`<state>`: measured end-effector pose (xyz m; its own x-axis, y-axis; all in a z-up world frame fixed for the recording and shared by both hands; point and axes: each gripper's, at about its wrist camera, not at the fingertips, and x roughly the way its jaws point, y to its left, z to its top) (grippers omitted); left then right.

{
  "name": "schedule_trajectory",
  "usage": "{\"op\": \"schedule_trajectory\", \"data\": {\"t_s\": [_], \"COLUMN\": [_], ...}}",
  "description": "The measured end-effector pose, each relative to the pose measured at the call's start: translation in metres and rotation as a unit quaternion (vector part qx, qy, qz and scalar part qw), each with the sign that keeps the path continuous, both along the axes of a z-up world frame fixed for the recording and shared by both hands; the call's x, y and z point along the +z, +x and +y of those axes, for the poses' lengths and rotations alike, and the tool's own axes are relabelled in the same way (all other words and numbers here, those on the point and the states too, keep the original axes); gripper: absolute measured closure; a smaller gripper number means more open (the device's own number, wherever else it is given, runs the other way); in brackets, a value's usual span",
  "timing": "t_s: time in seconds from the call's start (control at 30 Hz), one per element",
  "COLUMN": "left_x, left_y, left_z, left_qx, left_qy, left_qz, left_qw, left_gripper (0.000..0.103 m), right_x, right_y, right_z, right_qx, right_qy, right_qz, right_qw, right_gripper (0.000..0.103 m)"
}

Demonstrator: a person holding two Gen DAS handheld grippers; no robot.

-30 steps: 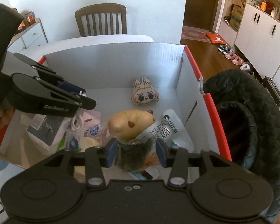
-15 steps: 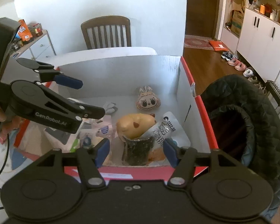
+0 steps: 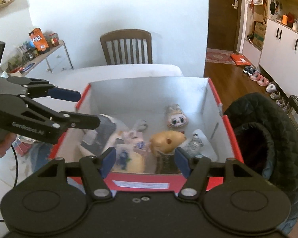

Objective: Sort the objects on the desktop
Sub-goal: 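Move both open tools back over the pink clip and silver pouch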

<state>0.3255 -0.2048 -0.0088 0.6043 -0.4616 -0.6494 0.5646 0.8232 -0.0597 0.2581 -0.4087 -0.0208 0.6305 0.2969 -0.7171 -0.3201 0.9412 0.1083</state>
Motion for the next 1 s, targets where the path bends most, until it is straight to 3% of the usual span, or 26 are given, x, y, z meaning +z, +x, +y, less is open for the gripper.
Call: {"op": "schedule_trajectory", "data": {"t_s": [0.3, 0.43, 0.73, 1.0], "left_x": [0.006, 0.002, -0.024, -0.06], "left_y": [-0.031, -0.043, -0.062, -0.069], "left_z": [0.082, 0.125, 0.204, 0.229], "left_qx": [0.011, 0.019, 0.036, 0.038], "left_qy": [-0.033, -0.034, -0.021, 0.003], "left_qz": [0.003, -0.004, 0.009, 0.032], "left_qw": [0.9994, 0.9992, 0.9991, 0.9987], "left_gripper": [0.016, 0.0, 0.0, 0.0], "right_x": [0.011, 0.01, -0.005, -0.018], "right_y": [-0.027, -0.035, -0.049, -0.049], "right_z": [0.064, 0.097, 0.16, 0.199], "right_qx": [-0.003, -0.006, -0.007, -0.011], "right_qy": [0.005, 0.012, 0.011, -0.007], "right_qz": [-0.011, -0.013, -0.002, 0.009], "right_qw": [1.0, 1.0, 1.0, 1.0], "right_gripper": [0.026, 0.022, 0.022, 0.022]}}
